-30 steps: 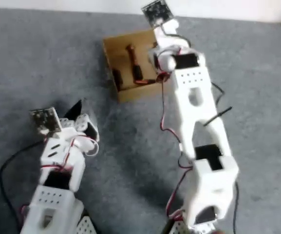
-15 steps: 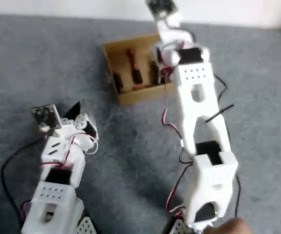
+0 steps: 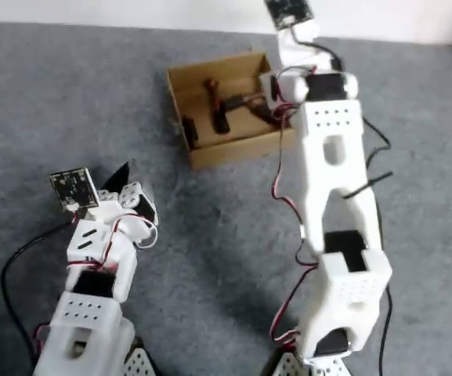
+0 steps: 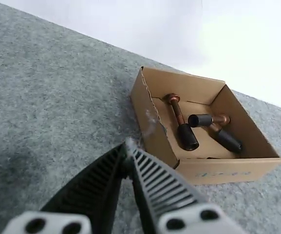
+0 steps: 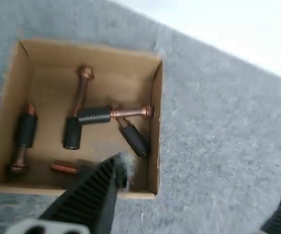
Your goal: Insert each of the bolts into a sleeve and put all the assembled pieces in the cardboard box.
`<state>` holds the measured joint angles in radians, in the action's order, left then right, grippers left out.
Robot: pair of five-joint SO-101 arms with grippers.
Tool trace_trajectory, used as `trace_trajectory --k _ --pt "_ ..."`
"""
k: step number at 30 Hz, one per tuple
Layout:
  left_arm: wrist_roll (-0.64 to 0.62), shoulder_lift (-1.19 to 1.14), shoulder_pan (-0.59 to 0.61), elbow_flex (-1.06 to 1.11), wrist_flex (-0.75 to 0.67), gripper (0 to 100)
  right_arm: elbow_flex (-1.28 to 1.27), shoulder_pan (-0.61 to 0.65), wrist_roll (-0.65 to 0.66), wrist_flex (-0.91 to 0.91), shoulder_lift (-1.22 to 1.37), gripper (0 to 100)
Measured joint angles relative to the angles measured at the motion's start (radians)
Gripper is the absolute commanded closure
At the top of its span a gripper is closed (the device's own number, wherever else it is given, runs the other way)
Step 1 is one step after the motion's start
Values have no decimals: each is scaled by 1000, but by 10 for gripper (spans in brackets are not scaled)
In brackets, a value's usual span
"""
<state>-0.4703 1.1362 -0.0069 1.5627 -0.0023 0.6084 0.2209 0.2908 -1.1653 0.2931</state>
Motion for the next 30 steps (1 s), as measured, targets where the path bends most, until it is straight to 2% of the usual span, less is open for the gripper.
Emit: trace_trajectory --k 7,11,16,18,23,26,30 --pt "0 0 0 0 0 993 8 8 -28 -187 -244 570" --pt "2 0 0 0 0 993 6 63 -29 -296 -423 570" --pt "9 0 0 0 0 993 -101 75 -34 -351 -629 570" --pt "46 0 0 0 0 993 -176 75 -34 -364 -715 570" --pt "235 103 20 0 18 993 -405 75 -34 -367 -964 570" --pt "292 267 54 5 135 993 -555 75 -34 -351 -1138 570" --pt "308 571 54 -12 466 993 -783 75 -34 -256 -1353 570"
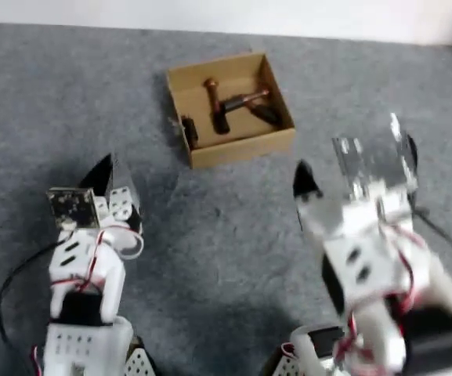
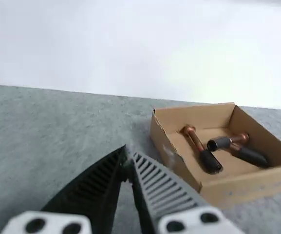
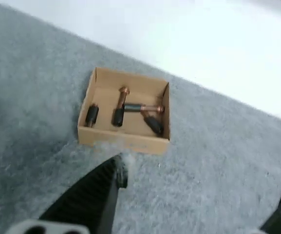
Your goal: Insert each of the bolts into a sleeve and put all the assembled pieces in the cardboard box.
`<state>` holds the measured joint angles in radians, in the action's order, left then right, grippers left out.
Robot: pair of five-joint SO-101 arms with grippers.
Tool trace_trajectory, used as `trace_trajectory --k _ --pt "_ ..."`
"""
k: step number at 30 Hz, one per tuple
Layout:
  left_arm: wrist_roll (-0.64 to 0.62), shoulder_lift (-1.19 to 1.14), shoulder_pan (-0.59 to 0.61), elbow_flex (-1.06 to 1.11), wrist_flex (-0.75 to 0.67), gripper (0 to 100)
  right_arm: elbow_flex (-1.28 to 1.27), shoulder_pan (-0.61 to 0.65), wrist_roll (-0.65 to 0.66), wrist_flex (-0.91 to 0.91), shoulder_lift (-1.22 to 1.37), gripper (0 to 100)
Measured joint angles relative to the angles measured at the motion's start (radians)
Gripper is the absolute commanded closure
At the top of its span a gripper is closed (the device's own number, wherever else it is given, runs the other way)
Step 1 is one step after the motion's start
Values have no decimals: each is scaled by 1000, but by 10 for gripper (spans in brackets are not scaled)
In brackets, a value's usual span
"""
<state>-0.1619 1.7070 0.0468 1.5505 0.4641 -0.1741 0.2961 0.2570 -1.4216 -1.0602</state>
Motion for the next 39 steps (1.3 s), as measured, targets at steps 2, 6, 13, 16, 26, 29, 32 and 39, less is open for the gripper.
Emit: trace_trajectory --k 2,6,13,16,26,29,32,39 --pt "-2 80 0 -60 201 993 -118 0 0 55 -94 570" --pt "-2 52 2 -167 540 992 -342 -3 0 149 -253 570" --pt "-2 112 3 -133 781 990 -738 -18 -2 341 -514 570" --pt "6 112 2 -52 781 992 -922 -81 -2 434 -631 570" --pt "222 112 2 123 781 993 -1401 -221 -8 511 -769 570" --pt "227 112 2 124 781 993 -1475 -224 -107 511 -770 570" --pt "227 112 2 124 781 993 -1493 -224 -262 511 -773 570" --pt "227 112 8 126 781 990 -1493 -224 -295 427 -773 570"
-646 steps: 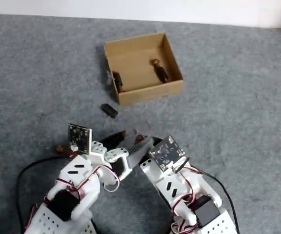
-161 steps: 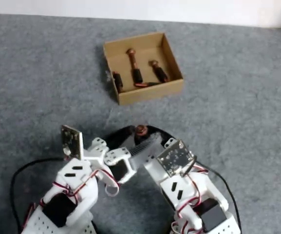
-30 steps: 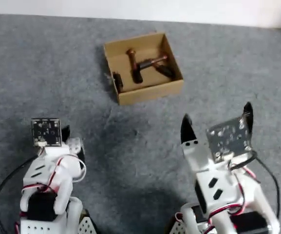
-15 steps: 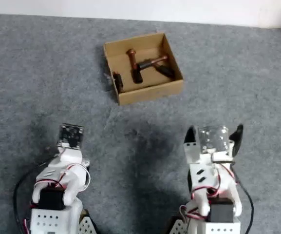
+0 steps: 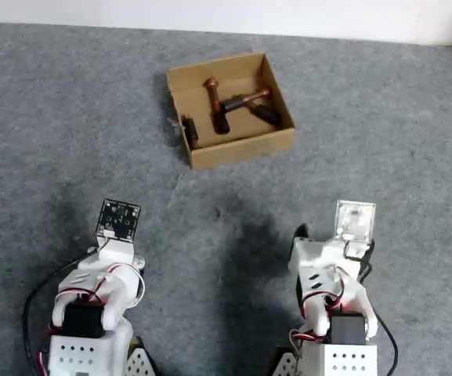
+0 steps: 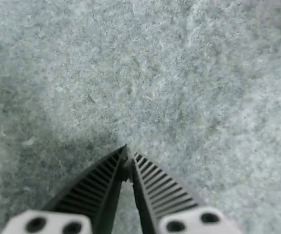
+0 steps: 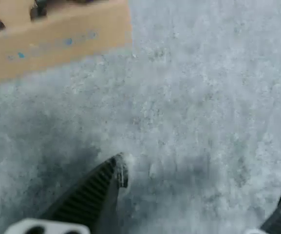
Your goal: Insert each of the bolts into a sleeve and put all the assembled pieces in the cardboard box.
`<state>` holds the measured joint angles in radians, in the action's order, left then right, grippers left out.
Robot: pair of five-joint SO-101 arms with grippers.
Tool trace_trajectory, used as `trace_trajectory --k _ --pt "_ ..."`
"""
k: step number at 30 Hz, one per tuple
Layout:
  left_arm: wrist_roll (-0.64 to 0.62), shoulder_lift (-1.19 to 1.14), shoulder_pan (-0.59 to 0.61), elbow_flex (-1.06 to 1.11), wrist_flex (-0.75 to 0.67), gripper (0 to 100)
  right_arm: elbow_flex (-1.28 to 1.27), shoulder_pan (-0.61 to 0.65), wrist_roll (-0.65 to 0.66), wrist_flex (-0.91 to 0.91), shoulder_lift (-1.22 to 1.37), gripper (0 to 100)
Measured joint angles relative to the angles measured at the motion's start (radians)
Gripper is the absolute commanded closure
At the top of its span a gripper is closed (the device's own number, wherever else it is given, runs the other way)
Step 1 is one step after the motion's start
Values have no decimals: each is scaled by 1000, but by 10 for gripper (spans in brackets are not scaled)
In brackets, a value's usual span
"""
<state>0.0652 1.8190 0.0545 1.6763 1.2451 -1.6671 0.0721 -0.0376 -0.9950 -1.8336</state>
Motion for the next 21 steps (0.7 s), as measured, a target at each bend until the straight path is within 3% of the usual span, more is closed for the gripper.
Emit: trace_trajectory --k 6,14,21 --pt "5 0 3 0 0 993 0 -17 112 -222 0 570" --pt "5 0 3 0 0 993 0 -278 430 -258 0 570" --pt "5 0 3 0 0 993 0 -310 482 -258 0 570"
